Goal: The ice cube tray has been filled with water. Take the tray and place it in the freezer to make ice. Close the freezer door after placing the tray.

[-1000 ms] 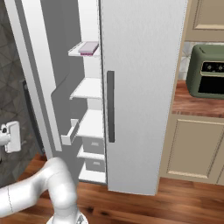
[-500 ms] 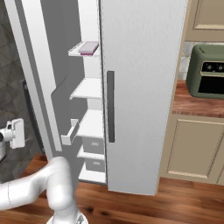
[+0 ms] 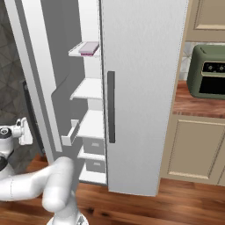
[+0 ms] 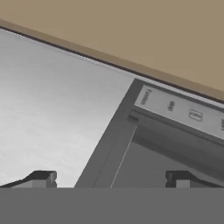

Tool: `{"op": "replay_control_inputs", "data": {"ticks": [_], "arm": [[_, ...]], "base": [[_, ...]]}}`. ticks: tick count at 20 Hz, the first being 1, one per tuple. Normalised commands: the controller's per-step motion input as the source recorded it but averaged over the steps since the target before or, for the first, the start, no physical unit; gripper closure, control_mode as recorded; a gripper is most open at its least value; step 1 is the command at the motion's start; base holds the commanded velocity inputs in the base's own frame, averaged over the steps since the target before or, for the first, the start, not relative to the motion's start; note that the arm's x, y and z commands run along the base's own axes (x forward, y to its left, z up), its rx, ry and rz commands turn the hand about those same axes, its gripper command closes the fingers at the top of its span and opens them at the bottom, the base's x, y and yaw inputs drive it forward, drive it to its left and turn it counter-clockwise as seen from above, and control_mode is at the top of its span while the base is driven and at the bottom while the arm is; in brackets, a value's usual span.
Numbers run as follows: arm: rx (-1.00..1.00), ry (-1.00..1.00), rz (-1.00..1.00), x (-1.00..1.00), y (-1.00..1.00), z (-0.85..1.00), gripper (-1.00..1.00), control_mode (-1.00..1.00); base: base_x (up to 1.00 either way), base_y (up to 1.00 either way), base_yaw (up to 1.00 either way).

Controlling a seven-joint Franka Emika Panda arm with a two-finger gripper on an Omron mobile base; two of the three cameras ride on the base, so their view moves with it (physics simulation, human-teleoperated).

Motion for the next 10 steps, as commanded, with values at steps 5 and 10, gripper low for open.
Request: {"op": "replay_control_inputs", "data": {"ticks": [5,10], "arm": [[-0.04,0.03,-0.10,0.08,-0.08,-0.11,-1.00,-1.00],[-0.01,0.01,-0.08,0.00,-0.34,-0.04,-1.00,-1.00]], "base": [[0.00,0.00,0.00],[0.00,0.00,0.00]]}}
